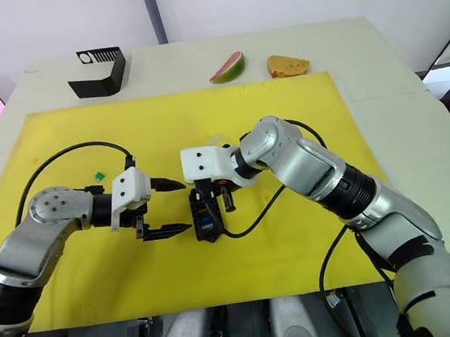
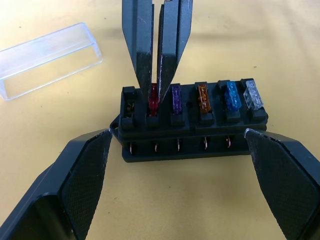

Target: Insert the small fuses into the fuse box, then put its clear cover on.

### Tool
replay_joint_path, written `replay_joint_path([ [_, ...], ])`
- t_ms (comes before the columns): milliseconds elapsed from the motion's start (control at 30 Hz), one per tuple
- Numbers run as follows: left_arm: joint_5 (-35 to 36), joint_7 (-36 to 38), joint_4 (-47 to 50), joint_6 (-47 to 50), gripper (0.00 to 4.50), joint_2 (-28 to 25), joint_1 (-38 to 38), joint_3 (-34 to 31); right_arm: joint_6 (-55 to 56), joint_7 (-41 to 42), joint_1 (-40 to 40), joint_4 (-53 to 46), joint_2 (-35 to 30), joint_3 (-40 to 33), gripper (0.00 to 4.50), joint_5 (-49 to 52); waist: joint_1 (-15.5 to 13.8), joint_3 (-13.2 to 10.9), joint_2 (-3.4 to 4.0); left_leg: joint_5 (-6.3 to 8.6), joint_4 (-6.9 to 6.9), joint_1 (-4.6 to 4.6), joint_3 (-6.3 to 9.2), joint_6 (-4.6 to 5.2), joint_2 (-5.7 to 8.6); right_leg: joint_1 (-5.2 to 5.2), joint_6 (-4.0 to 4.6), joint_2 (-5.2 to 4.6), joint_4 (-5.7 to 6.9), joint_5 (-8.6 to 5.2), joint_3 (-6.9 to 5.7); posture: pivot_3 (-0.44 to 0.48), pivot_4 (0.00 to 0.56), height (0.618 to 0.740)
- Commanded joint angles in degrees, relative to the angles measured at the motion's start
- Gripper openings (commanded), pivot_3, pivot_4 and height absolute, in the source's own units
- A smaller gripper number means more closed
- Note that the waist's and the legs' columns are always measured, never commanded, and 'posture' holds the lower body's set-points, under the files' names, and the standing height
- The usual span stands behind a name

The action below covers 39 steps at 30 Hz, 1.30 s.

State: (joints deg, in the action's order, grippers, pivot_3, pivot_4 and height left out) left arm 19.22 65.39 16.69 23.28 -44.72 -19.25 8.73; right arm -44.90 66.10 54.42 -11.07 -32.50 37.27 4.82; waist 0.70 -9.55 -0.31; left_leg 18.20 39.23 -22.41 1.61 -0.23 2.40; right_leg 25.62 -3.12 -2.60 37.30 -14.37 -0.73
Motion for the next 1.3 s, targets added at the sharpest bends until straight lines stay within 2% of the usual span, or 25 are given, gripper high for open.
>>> replay_joint_path([
  [33, 0.02, -0.16, 0.77, -0.55, 4.50, -0.10, -0.20, -0.59, -1.53, 0.18, 0.51, -2.78, 0.28, -4.50, 1.38, 2.32, 0.00, 0.00, 0.00, 0.00, 0.00, 0.00, 0.00, 0.00, 0.00, 0.00, 0.00, 0.00, 0.00, 0.00, 0.00, 0.000, 0.150, 0.740],
  [67, -0.01, -0.08, 0.54, -0.70, 4.50, -0.25, -0.18, -0.71, -2.18, 0.37, 0.65, -3.47, 0.16, -5.94, 1.82, 3.46, -0.01, 0.00, 0.00, 0.00, 0.00, 0.00, 0.00, 0.00, 0.00, 0.00, 0.00, 0.00, 0.00, 0.00, 0.00, 0.000, 0.150, 0.740],
  [167, -0.03, 0.18, 0.06, -1.06, 4.50, -0.61, -0.13, -1.05, -2.89, 0.47, 0.23, -4.73, -0.20, -8.89, 1.82, 5.81, -0.01, 0.00, 0.00, 0.00, 0.00, 0.00, 0.00, 0.00, 0.00, 0.00, 0.00, 0.00, 0.00, 0.00, 0.00, 0.000, 0.150, 0.740],
  [267, 0.09, 0.40, -0.18, -1.25, 4.50, -0.81, -0.09, -1.31, 2.07, 0.06, -2.44, -4.43, -0.16, -11.36, 1.82, 6.80, -0.02, 0.02, -0.03, 0.00, 0.00, 0.00, 0.00, 0.01, 0.00, 0.00, 0.00, 0.00, 0.00, 0.00, 0.00, 0.000, 0.150, 0.740],
  [433, 0.48, 0.80, -0.64, -1.13, 4.50, -0.96, 0.24, -1.79, 8.50, 0.38, -9.92, -3.91, 2.30, -16.46, 1.82, 11.72, -0.04, 0.02, -0.04, 0.00, 0.01, 0.01, -0.01, 0.01, 0.00, -0.04, 0.00, 0.00, -0.01, 0.00, 0.00, 0.000, 0.150, 0.740],
  [533, 0.11, 0.98, -1.24, -1.56, 4.50, -1.07, 0.29, -1.84, 11.78, -1.76, -15.02, -2.20, 4.88, -17.70, 0.95, 12.50, -0.03, 0.04, -0.06, 0.00, 0.02, 0.05, -0.01, 0.01, 0.00, -0.08, -0.01, 0.01, 0.01, 0.00, 0.00, 0.000, 0.150, 0.740],
  [600, 0.10, 0.95, -1.09, -1.43, 4.50, -1.06, 0.15, -1.77, 12.84, -2.79, -16.65, -1.16, 6.17, -18.18, 0.04, 12.79, 0.04, 0.03, -0.05, 0.00, 0.02, 0.07, -0.01, 0.01, 0.00, -0.09, -0.01, 0.01, 0.01, 0.00, 0.00, 0.000, 0.150, 0.740],
  [1033, -0.20, 0.82, -1.43, -1.44, 4.50, -0.81, -0.63, -1.46, 13.55, -6.13, -18.81, 4.37, 7.51, -18.45, 0.04, 11.74, -0.02, 0.04, -0.07, 0.00, 0.02, 0.09, -0.01, 0.00, 0.00, -0.11, -0.01, 0.02, 0.02, 0.00, 0.00, 0.000, 0.150, 0.740],
  [1300, -0.44, 0.85, -1.98, -1.58, 4.50, -0.57, -1.41, -1.13, 13.29, -6.27, -20.83, 4.45, 5.70, -14.62, 0.04, 8.36, -0.03, 0.05, -0.06, 0.00, 0.02, 0.09, -0.01, 0.01, 0.00, -0.11, -0.01, 0.03, 0.02, 0.00, 0.00, 0.000, 0.150, 0.740],
])
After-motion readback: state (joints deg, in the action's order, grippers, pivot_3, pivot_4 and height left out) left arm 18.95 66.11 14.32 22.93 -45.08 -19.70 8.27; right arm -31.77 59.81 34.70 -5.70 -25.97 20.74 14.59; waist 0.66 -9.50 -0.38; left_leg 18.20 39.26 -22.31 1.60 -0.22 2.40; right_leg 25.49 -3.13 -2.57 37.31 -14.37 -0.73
